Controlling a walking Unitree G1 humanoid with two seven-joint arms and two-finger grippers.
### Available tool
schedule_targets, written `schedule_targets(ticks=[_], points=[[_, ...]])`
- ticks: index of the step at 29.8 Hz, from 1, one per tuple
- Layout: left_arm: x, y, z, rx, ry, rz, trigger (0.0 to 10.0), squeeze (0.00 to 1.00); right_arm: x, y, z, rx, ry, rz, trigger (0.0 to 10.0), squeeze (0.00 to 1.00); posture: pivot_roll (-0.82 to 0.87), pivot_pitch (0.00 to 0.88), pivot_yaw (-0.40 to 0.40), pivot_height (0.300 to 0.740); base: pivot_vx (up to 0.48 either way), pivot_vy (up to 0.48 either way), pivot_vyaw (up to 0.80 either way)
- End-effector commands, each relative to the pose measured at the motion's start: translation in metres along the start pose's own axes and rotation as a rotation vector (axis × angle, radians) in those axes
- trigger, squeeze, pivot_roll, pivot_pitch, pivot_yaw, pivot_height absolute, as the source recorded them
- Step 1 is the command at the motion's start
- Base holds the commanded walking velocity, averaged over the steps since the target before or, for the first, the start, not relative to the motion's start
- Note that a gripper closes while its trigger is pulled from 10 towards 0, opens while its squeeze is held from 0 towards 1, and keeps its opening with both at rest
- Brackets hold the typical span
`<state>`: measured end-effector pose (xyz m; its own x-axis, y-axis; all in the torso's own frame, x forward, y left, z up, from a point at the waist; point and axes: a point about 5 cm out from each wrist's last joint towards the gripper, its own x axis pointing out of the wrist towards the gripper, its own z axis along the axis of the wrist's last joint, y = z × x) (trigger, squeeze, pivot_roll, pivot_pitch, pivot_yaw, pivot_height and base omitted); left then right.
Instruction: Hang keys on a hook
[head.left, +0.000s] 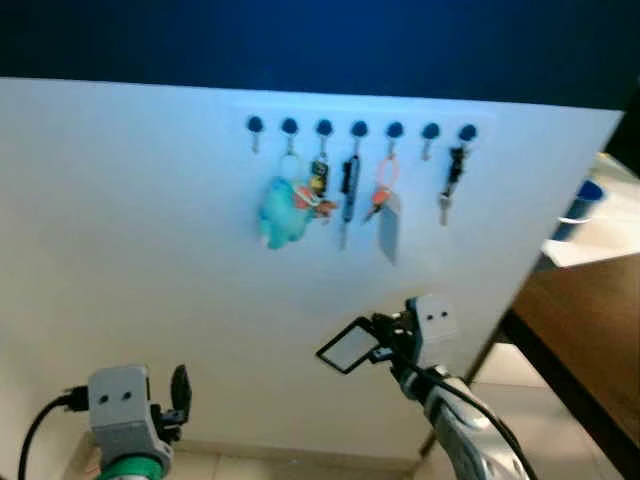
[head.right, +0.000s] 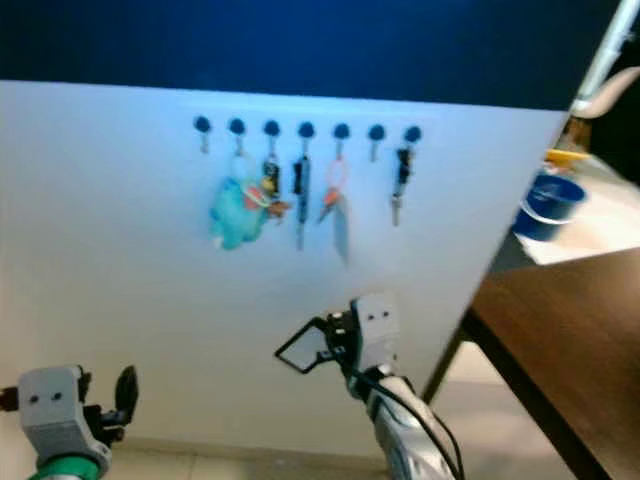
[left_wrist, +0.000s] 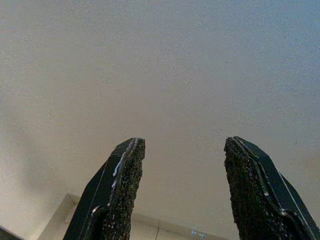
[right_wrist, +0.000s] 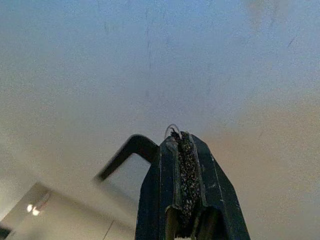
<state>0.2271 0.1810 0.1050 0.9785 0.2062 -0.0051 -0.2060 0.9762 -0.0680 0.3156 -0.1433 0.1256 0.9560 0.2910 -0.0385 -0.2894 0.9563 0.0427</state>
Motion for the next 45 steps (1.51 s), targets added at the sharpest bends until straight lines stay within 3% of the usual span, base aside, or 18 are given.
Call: schedule_targets(ticks=[1, 15, 29, 45], points=[[0.0014, -0.0017, 0.0002, 0.016, -0.001, -0.025, 10.0, 0.00, -0.0062, -0.0035, -0.0121, 0.020, 0.050, -0.034, 10.0, 0.00, -0.21, 0.036, 0.054, 0.740, 0.000, 0.000, 0.00], [0.0063, -0.0047, 0.0021, 0.016, -0.011, -0.055, 10.0, 0.00, -0.0110, -0.0078, -0.0161, 0.056, 0.063, -0.076, 10.0, 0.00, -0.21, 0.038, 0.075, 0.740, 0.000, 0.000, -0.59], [0.0057, -0.0048, 0.0030, 0.008, -0.018, -0.069, 10.0, 0.00, -0.0123, -0.0055, -0.0150, 0.057, 0.054, -0.067, 10.0, 0.00, -0.21, 0.032, 0.072, 0.740, 0.000, 0.000, 0.00], [0.0047, -0.0056, 0.0039, -0.001, -0.024, -0.078, 10.0, 0.00, -0.0113, -0.0037, -0.0146, 0.062, 0.051, -0.061, 10.0, 0.00, -0.21, 0.032, 0.072, 0.740, 0.000, 0.344, 0.00]])
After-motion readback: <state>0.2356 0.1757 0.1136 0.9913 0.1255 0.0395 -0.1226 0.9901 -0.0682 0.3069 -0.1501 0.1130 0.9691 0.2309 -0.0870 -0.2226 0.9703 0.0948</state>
